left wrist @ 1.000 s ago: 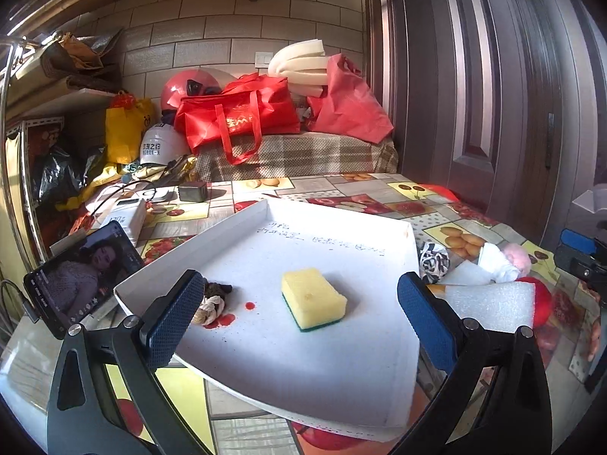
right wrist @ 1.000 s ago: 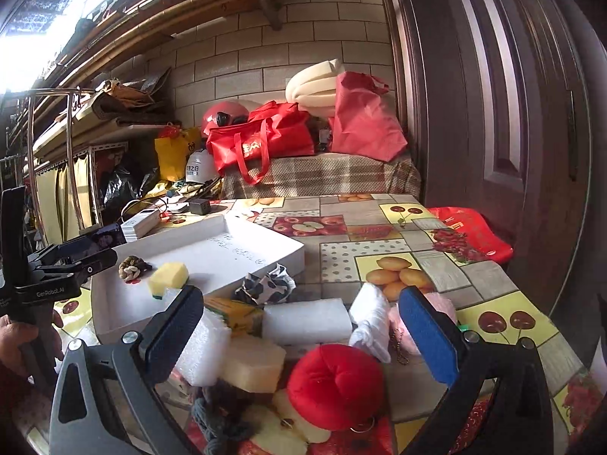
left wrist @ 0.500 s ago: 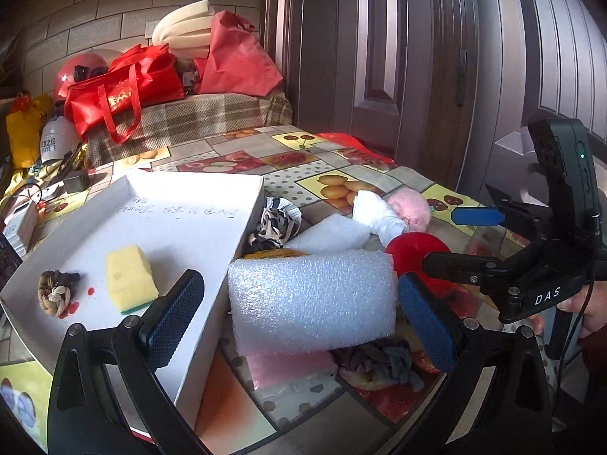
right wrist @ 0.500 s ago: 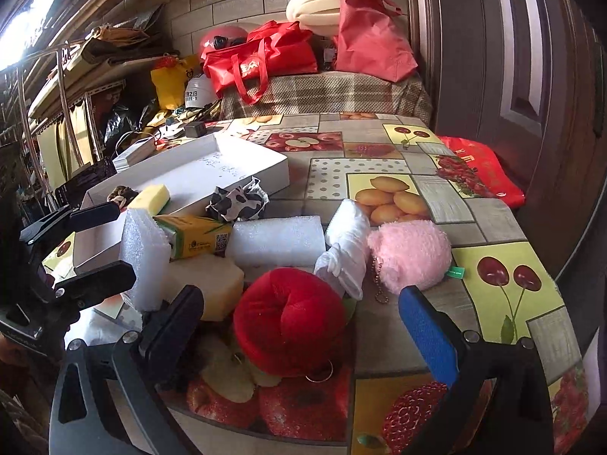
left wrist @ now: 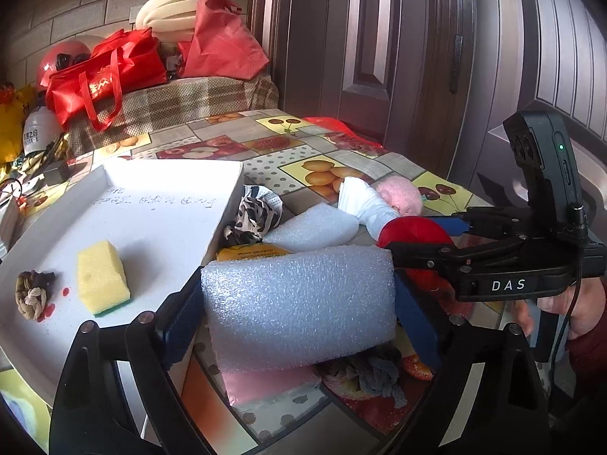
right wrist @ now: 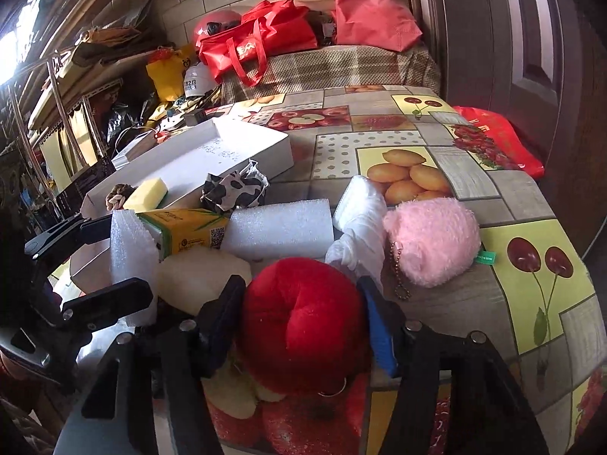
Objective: Organize soft objects
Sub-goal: 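Carry the foam block and red apple into the white tray and open both tools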
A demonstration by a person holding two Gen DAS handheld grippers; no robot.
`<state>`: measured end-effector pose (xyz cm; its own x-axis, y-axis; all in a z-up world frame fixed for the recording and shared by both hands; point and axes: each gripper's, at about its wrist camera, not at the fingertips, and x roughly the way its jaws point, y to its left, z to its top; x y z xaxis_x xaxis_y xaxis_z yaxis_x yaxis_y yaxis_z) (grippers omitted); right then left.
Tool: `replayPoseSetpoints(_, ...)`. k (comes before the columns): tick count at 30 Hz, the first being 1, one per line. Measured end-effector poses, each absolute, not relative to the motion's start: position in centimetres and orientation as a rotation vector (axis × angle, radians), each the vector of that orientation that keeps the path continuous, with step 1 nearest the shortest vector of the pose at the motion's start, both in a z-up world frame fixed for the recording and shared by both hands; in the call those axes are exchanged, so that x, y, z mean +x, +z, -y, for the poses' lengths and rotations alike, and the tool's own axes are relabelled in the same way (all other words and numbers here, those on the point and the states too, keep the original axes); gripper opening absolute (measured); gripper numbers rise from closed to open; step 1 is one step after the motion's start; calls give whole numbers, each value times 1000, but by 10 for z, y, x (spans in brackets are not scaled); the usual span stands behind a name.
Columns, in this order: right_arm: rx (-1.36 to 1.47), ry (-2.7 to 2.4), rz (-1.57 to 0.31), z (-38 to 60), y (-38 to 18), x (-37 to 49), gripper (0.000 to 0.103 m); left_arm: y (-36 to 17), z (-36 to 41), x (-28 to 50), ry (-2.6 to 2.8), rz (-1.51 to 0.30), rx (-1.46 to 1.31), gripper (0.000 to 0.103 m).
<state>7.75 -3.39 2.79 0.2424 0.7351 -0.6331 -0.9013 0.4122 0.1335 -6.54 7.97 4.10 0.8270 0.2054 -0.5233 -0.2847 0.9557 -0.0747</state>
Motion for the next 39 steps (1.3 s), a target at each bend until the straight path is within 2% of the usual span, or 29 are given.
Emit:
replayPoseSetpoints(12, -117, 1040, -387, 76, 63, 63, 61, 61, -69, -106, 354, -318, -56, 93)
replayPoseSetpoints(24, -153, 1035, -328, 71, 64, 51, 61, 61, -102, -134, 454, -288, -76, 93)
replayPoseSetpoints(39, -162, 1131, -322, 54, 63, 24, 61, 59, -104, -138, 467, -286, -74, 93)
